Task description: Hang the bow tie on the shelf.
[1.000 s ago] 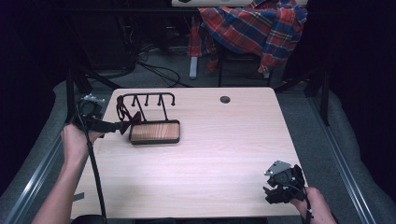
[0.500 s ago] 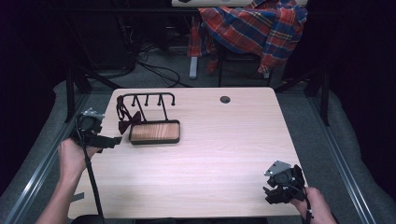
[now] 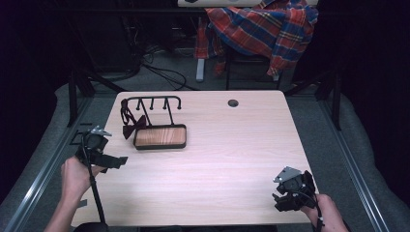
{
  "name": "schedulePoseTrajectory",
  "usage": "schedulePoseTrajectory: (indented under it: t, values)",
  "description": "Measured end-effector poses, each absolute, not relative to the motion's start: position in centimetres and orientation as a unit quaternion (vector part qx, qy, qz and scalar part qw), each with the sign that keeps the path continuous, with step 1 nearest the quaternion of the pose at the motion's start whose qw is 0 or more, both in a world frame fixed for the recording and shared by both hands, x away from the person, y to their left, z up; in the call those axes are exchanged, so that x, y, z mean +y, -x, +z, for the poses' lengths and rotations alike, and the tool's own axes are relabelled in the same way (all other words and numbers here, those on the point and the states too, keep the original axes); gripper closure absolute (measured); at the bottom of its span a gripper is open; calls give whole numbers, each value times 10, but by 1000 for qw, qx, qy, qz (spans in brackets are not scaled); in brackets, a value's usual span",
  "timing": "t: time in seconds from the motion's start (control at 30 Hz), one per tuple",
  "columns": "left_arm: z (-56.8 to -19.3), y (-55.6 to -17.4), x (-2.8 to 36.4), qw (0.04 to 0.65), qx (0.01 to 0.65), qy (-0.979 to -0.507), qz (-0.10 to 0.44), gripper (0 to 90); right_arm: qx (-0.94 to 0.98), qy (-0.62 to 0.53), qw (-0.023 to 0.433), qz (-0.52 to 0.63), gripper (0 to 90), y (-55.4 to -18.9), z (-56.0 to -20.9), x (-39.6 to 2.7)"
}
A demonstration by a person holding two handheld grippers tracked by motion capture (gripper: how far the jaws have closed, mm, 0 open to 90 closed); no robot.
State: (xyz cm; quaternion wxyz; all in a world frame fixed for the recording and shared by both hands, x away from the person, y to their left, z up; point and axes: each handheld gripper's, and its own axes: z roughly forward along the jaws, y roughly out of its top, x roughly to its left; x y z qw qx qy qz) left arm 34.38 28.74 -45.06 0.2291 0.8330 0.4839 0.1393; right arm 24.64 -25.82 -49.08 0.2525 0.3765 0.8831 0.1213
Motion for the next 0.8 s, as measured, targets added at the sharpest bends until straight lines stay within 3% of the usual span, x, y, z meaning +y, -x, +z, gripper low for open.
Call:
schedulePoseTrajectory:
  t: [0.8]
  values:
    - [-493,-332,280,230,483,-840,93,1,884,-374,252,122,149,-246,-491,-259]
